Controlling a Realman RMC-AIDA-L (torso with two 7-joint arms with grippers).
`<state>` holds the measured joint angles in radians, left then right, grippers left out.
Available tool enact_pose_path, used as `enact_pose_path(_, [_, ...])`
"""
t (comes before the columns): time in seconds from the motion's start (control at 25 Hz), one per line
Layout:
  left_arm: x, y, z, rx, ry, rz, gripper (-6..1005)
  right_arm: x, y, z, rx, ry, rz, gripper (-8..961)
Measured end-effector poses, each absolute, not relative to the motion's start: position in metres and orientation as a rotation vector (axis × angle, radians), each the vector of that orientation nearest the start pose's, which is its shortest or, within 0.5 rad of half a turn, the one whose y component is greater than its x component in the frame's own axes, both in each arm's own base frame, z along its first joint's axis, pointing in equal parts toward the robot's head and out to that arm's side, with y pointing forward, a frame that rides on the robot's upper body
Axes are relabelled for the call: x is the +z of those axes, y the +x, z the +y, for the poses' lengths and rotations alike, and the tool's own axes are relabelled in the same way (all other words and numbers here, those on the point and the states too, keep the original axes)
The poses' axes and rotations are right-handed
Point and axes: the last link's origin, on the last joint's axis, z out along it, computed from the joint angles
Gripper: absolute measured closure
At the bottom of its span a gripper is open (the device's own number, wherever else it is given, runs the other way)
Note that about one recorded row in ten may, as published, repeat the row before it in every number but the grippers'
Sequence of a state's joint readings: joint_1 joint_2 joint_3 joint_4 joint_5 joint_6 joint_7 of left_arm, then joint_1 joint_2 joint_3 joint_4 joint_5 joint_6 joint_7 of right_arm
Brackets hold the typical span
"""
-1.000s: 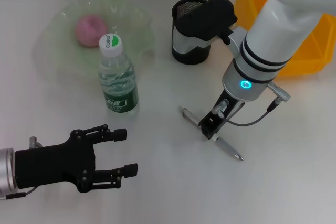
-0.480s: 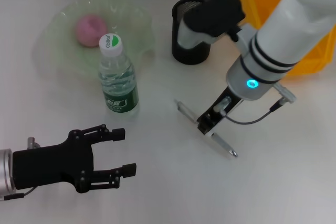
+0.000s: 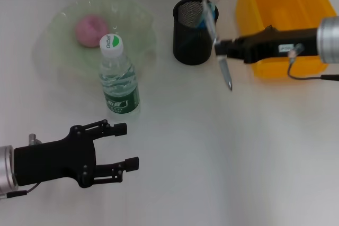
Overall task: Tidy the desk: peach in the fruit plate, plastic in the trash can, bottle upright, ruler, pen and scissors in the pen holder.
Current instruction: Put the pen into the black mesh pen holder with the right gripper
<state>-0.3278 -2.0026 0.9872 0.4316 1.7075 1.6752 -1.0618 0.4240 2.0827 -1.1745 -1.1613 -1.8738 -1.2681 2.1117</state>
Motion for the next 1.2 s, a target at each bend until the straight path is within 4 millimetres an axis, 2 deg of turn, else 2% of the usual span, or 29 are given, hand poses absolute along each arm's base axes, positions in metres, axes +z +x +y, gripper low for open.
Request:
enact_pose_path(0.04, [-0.02,-0.303,0.243,-0.896,-2.798,-0.557,167,0.014,0.194,0.361,0.567,-2.582,0.942,805])
enact_pose_path(0.16, [-0.022,-0.301,0.244,-0.912,-2.784,-0.561,167,0.026,0.207,0.362,0.834,-2.497,0.829,801])
enact_pose_path(0.2, [-0.022,-0.301,0.244,-0.912,-2.784,-0.561,167,0.026,0.207,0.362,0.834,-2.497,0.829,800])
enact_pose_path(0.24, [-0.024,-0.299,0.245,-0.926,-2.772,-0.564,167,0.03,0.216,0.364,0.998,-2.406,0.748,799])
enact_pose_path(0.32, [-0.025,-0.298,0.246,-0.931,-2.763,-0.566,167,0.03,0.218,0.364,1.05,-2.372,0.719,797])
enact_pose_path(0.48, [-0.028,-0.295,0.249,-0.944,-2.751,-0.567,167,0.031,0.222,0.37,1.235,-2.155,0.504,793])
enact_pose_path(0.64, [-0.03,-0.292,0.252,-0.947,-2.744,-0.565,167,0.026,0.216,0.383,1.279,-2.041,0.458,789])
enact_pose_path(0.76, [-0.031,-0.291,0.253,-0.945,-2.744,-0.561,167,0.02,0.21,0.394,1.267,-2.019,0.457,785])
enact_pose_path(0.84, [-0.033,-0.289,0.255,-0.944,-2.743,-0.559,167,0.004,0.198,0.413,1.199,-2.047,0.503,783])
enact_pose_path(0.88, [-0.033,-0.289,0.255,-0.944,-2.743,-0.559,167,0.004,0.198,0.413,1.199,-2.047,0.503,782])
enact_pose_path(1.04, [-0.035,-0.287,0.258,-0.941,-2.743,-0.553,167,-0.022,0.183,0.435,1.063,-2.102,0.582,778])
enact_pose_path(1.2, [-0.036,-0.286,0.259,-0.942,-2.743,-0.55,167,-0.032,0.177,0.442,1.02,-2.117,0.622,774])
